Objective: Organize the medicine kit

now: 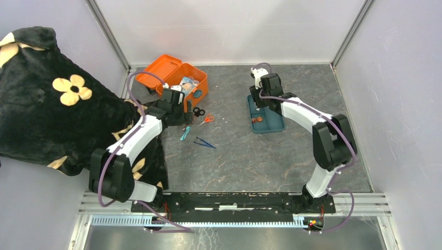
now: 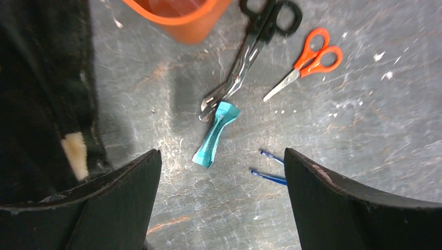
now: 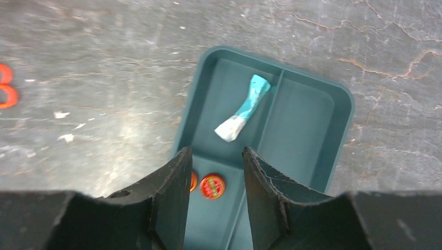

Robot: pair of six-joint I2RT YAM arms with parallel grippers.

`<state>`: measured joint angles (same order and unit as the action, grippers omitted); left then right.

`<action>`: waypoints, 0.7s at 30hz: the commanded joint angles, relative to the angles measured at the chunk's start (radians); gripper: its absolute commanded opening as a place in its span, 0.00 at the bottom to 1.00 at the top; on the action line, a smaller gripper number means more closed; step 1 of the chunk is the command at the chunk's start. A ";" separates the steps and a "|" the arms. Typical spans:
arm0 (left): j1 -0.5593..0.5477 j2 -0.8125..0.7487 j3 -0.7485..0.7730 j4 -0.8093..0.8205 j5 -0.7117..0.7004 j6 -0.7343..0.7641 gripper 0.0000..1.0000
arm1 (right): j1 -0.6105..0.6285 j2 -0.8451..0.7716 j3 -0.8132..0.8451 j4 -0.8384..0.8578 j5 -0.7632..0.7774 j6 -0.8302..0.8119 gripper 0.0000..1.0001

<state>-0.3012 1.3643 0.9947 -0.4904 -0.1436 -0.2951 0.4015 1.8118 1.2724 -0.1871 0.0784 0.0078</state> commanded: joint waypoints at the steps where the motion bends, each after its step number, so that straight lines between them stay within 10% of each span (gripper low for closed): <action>1: -0.001 0.076 -0.001 -0.018 0.065 0.058 0.91 | -0.003 -0.157 -0.112 0.142 -0.168 0.110 0.47; 21: -0.001 0.267 -0.042 -0.018 0.060 0.041 0.73 | -0.004 -0.270 -0.232 0.231 -0.245 0.146 0.48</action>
<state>-0.3016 1.6039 0.9504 -0.5125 -0.0765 -0.2718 0.4019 1.5845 1.0523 -0.0174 -0.1574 0.1459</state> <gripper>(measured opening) 0.750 0.476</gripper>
